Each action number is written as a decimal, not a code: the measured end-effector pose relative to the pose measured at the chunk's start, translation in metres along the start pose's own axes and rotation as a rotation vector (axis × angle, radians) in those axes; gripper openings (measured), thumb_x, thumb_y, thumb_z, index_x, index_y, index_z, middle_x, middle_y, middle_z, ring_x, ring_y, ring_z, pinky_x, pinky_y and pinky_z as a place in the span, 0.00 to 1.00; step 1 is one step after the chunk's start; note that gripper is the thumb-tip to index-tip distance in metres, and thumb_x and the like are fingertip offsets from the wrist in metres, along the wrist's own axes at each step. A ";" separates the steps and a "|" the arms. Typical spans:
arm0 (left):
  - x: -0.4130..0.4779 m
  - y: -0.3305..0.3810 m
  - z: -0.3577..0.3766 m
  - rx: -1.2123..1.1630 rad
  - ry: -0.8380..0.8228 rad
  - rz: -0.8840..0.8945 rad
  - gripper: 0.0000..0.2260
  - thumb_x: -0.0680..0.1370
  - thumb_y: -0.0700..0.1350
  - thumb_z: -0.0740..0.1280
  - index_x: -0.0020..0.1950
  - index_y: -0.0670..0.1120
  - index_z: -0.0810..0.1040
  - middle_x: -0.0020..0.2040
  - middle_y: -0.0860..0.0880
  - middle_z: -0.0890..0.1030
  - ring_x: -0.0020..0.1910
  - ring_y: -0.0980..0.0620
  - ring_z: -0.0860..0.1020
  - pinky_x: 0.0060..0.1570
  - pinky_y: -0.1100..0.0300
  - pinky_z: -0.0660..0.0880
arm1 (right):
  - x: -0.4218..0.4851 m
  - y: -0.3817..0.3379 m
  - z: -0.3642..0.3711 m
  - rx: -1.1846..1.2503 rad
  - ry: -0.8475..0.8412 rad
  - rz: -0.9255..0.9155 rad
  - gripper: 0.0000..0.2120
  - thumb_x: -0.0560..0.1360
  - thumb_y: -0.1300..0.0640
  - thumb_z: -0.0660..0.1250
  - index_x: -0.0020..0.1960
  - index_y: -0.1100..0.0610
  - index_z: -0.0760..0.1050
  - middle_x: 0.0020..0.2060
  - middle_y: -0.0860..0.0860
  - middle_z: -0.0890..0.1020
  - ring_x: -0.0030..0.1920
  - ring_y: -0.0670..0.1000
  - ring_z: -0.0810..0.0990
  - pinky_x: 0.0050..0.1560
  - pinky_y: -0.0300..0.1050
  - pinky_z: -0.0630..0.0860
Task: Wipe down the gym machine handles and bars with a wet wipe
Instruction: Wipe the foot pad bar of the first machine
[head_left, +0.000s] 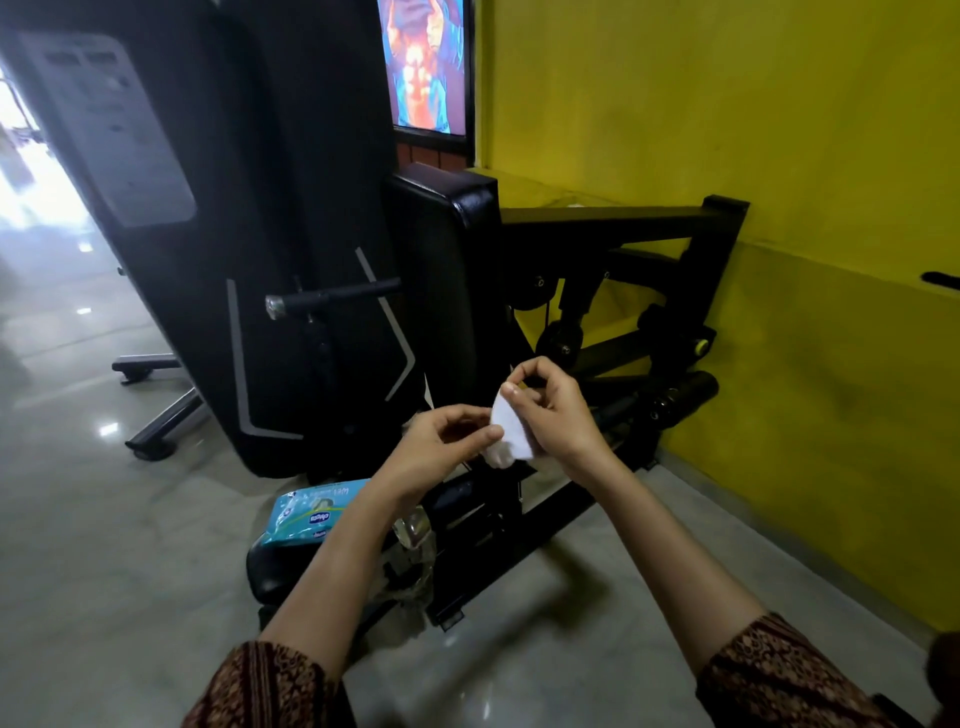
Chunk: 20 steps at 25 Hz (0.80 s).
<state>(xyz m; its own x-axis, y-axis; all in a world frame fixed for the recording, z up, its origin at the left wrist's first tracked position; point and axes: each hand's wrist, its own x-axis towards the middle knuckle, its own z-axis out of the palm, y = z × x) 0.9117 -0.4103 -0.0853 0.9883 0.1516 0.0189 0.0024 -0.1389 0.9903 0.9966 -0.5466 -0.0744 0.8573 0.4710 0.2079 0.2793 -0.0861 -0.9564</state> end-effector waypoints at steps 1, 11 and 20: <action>0.000 0.000 0.002 -0.001 -0.005 -0.004 0.09 0.74 0.44 0.69 0.52 0.44 0.79 0.45 0.49 0.82 0.44 0.57 0.80 0.46 0.66 0.76 | -0.001 0.000 -0.001 -0.016 -0.008 -0.027 0.03 0.76 0.60 0.65 0.45 0.56 0.71 0.31 0.49 0.73 0.30 0.44 0.71 0.29 0.33 0.69; 0.007 0.002 0.009 -0.047 0.150 -0.074 0.07 0.79 0.40 0.61 0.42 0.45 0.74 0.34 0.49 0.77 0.32 0.58 0.75 0.31 0.67 0.70 | -0.005 0.007 -0.003 0.010 0.124 0.047 0.02 0.75 0.63 0.66 0.46 0.62 0.74 0.30 0.48 0.74 0.29 0.42 0.72 0.30 0.36 0.70; 0.011 -0.001 0.002 -0.115 0.149 -0.040 0.05 0.80 0.44 0.59 0.48 0.45 0.73 0.43 0.43 0.77 0.41 0.49 0.76 0.39 0.60 0.74 | -0.009 -0.001 -0.013 0.048 -0.296 0.340 0.06 0.74 0.57 0.69 0.43 0.60 0.79 0.31 0.51 0.77 0.30 0.45 0.72 0.31 0.38 0.65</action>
<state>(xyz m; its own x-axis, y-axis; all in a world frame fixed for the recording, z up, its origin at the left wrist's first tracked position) 0.9226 -0.4103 -0.0862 0.9542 0.2989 -0.0091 0.0153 -0.0182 0.9997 0.9941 -0.5624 -0.0722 0.7344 0.6542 -0.1806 -0.0231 -0.2418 -0.9701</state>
